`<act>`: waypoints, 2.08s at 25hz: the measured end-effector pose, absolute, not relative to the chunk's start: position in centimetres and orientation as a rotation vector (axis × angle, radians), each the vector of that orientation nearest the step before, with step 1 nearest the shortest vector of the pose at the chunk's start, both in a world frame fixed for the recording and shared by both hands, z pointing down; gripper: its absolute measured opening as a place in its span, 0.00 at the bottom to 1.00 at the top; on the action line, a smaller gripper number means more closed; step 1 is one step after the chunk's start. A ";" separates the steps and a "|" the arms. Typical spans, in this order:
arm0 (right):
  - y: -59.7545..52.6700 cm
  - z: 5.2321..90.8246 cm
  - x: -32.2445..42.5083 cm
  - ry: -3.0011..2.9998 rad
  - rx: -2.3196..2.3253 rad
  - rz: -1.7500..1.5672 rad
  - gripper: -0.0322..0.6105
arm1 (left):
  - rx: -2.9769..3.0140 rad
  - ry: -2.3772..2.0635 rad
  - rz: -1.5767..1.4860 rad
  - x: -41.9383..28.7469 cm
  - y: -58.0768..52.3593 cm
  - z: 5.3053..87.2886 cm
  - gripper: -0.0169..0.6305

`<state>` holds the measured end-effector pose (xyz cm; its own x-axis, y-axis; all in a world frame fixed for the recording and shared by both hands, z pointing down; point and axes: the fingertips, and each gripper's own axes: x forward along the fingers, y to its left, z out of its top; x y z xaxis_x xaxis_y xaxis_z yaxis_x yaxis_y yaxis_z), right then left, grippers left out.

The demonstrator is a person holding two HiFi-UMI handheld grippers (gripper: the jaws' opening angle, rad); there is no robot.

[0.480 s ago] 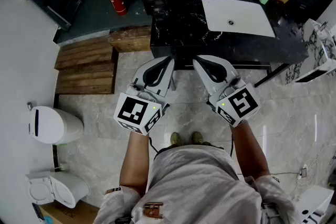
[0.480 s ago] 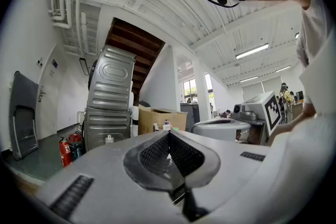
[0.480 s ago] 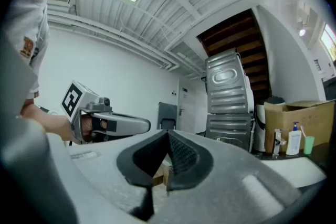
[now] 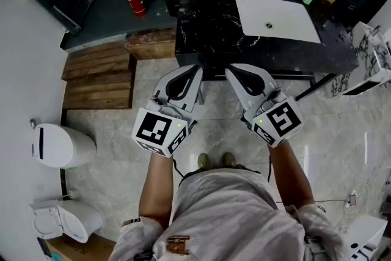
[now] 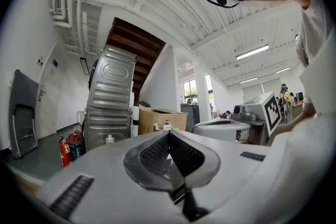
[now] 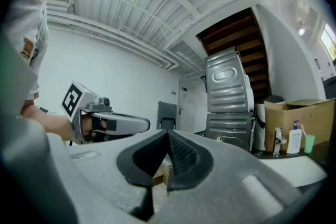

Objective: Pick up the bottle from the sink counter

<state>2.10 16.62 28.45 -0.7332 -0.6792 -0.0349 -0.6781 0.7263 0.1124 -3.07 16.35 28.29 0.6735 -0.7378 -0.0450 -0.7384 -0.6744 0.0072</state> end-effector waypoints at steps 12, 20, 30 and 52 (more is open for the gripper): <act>15.2 28.8 -0.4 -2.883 1.163 -0.182 0.05 | -2.866 1.235 0.070 -5.8 14.9 28.5 0.03; 13.5 29.2 -2.6 -2.835 1.226 -0.198 0.05 | -2.870 1.162 0.075 -8.3 12.8 28.5 0.03; 9.6 29.4 -3.3 -2.787 1.261 -0.211 0.05 | -2.870 1.137 0.092 -10.1 8.6 28.6 0.03; -13.8 28.9 3.1 -2.859 1.158 -0.204 0.05 | -2.775 1.325 -0.002 -6.2 -14.5 28.7 0.03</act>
